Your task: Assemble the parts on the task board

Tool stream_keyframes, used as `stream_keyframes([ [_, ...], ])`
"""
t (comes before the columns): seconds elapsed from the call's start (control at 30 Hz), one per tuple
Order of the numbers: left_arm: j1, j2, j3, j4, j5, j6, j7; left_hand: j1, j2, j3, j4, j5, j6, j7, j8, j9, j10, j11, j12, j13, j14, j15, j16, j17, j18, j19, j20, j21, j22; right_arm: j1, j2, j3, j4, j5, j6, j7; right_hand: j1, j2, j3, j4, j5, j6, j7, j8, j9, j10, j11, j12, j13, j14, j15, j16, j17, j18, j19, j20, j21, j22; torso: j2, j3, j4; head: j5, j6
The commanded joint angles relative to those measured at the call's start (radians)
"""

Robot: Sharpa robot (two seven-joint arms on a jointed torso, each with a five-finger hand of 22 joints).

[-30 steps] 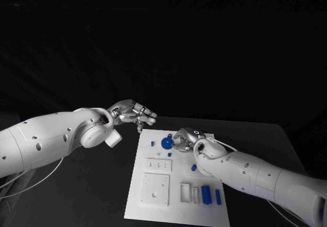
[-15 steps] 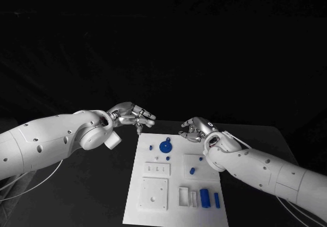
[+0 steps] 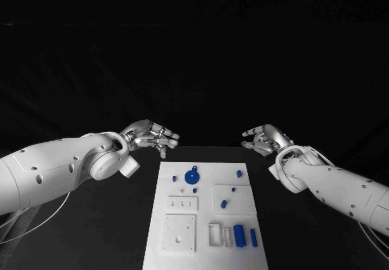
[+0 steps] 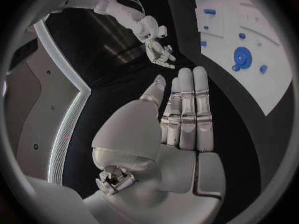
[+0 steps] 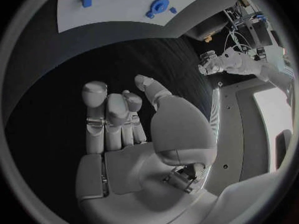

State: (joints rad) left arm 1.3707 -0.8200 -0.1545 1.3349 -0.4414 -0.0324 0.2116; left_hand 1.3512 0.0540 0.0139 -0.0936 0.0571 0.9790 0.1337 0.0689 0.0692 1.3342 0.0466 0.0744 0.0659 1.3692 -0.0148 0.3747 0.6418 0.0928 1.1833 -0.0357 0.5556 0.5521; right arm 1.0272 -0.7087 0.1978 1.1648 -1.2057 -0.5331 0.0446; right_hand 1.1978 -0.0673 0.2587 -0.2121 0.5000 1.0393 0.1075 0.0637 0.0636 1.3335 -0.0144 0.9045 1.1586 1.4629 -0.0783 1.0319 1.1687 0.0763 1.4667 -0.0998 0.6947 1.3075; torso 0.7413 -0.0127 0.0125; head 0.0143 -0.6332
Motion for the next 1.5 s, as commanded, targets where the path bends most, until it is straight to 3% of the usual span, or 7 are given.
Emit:
stream_keyframes([
  [0.03, 0.0, -0.002, 0.0, 0.003, 0.023, -0.005, 0.038, -0.002, -0.007, 0.001, -0.005, -0.002, 0.004, 0.0, -0.003, 0.0, -0.004, 0.002, -0.006, -0.001, 0.004, -0.001, -0.005, 0.002, -0.003, 0.004, 0.0, -0.004, 0.0, -0.009, -0.025, 0.002, -0.03, 0.105, 0.144, 0.139, -0.002, 0.025, -0.04, -0.039, 0.006, -0.001, 0.002, -0.002, 0.001, 0.005, 0.002, 0.002, 0.006, -0.001, 0.0, 0.004, 0.007, -0.004, -0.003, 0.003, 0.016, 0.09, -0.002, 0.0073, -0.0112, -0.001, 0.0],
  [0.3, -0.001, 0.0, 0.0, -0.001, 0.024, 0.003, 0.033, -0.002, -0.006, 0.0, -0.006, -0.002, 0.002, 0.001, -0.003, 0.0, -0.007, 0.003, -0.006, -0.001, 0.005, 0.0, -0.009, 0.005, -0.002, 0.005, 0.0, -0.005, 0.001, -0.05, -0.032, 0.004, -0.116, 0.039, 0.242, 0.177, 0.062, 0.01, -0.049, -0.071, 0.008, -0.021, -0.007, -0.001, 0.001, -0.008, -0.01, -0.028, -0.009, -0.008, -0.007, -0.023, -0.006, -0.008, -0.019, -0.003, -0.006, 0.085, -0.002, 0.016, -0.0187, 0.002, -0.006],
  [0.4, -0.001, 0.001, 0.0, -0.003, 0.023, 0.005, 0.031, -0.002, -0.006, 0.0, -0.006, -0.002, 0.002, 0.001, -0.003, 0.0, -0.007, 0.003, -0.006, -0.001, 0.005, 0.0, -0.009, 0.005, -0.002, 0.005, 0.0, -0.005, 0.001, -0.07, -0.018, 0.004, -0.151, 0.013, 0.257, 0.185, 0.071, 0.004, -0.044, -0.072, 0.008, -0.021, -0.009, -0.002, 0.001, -0.01, -0.012, -0.036, -0.014, -0.009, -0.009, -0.031, -0.009, -0.011, -0.025, -0.006, -0.019, 0.083, -0.001, 0.0153, -0.0164, 0.0, -0.009],
  [0.5, -0.002, 0.002, 0.0, -0.005, 0.022, 0.007, 0.029, -0.002, -0.006, 0.0, -0.006, -0.002, 0.002, 0.001, -0.003, 0.0, -0.007, 0.003, -0.006, -0.001, 0.005, 0.0, -0.009, 0.005, -0.002, 0.005, 0.0, -0.005, 0.001, -0.089, -0.002, 0.004, -0.184, -0.004, 0.267, 0.193, 0.075, 0.0, -0.036, -0.072, 0.009, -0.023, -0.011, -0.002, 0.001, -0.014, -0.015, -0.045, -0.019, -0.012, -0.011, -0.041, -0.013, -0.012, -0.03, -0.008, -0.034, 0.08, -0.001, 0.0145, -0.0131, -0.001, -0.011],
  [0.63, -0.004, 0.003, 0.0, -0.009, 0.021, 0.009, 0.027, -0.004, -0.007, -0.001, -0.007, -0.002, 0.002, 0.001, -0.003, 0.0, -0.008, 0.004, -0.006, -0.001, 0.005, 0.0, -0.011, 0.007, -0.002, 0.005, 0.001, -0.006, 0.002, -0.108, 0.023, 0.004, -0.225, -0.015, 0.271, 0.201, 0.074, -0.003, -0.036, -0.072, 0.006, -0.027, -0.015, -0.002, 0.001, -0.018, -0.02, -0.054, -0.023, -0.016, -0.013, -0.048, -0.016, -0.013, -0.035, -0.01, -0.049, 0.077, 0.001, 0.0206, -0.0123, 0.001, -0.015],
  [0.93, -0.005, 0.006, 0.0, -0.011, 0.018, 0.011, 0.022, -0.005, -0.007, -0.002, -0.006, -0.002, 0.001, 0.001, -0.003, 0.0, -0.009, 0.004, -0.006, -0.001, 0.006, 0.0, -0.012, 0.009, -0.002, 0.005, 0.001, -0.007, 0.003, -0.123, 0.073, 0.003, -0.28, -0.043, 0.244, 0.186, 0.065, 0.006, -0.047, -0.071, -0.022, -0.025, -0.017, -0.002, 0.001, -0.014, -0.021, -0.048, -0.018, -0.012, -0.015, -0.043, -0.01, -0.015, -0.032, -0.012, -0.049, 0.077, 0.008, 0.0274, -0.0076, 0.0, -0.014],
  [1.5, -0.005, -0.001, 0.0, 0.017, 0.012, 0.017, 0.011, -0.007, -0.007, -0.004, -0.005, -0.002, -0.002, 0.002, -0.003, 0.0, -0.011, 0.005, -0.006, -0.001, 0.008, 0.001, -0.016, 0.014, -0.002, 0.006, 0.001, -0.01, 0.007, -0.132, 0.123, -0.003, -0.329, -0.063, 0.205, 0.148, 0.058, 0.025, -0.084, -0.069, -0.084, -0.037, -0.01, -0.002, 0.001, -0.014, -0.012, -0.048, -0.018, -0.009, -0.009, -0.045, -0.008, -0.012, -0.026, -0.007, -0.064, 0.075, 0.025, 0.0274, 0.0059, -0.004, -0.013],
])
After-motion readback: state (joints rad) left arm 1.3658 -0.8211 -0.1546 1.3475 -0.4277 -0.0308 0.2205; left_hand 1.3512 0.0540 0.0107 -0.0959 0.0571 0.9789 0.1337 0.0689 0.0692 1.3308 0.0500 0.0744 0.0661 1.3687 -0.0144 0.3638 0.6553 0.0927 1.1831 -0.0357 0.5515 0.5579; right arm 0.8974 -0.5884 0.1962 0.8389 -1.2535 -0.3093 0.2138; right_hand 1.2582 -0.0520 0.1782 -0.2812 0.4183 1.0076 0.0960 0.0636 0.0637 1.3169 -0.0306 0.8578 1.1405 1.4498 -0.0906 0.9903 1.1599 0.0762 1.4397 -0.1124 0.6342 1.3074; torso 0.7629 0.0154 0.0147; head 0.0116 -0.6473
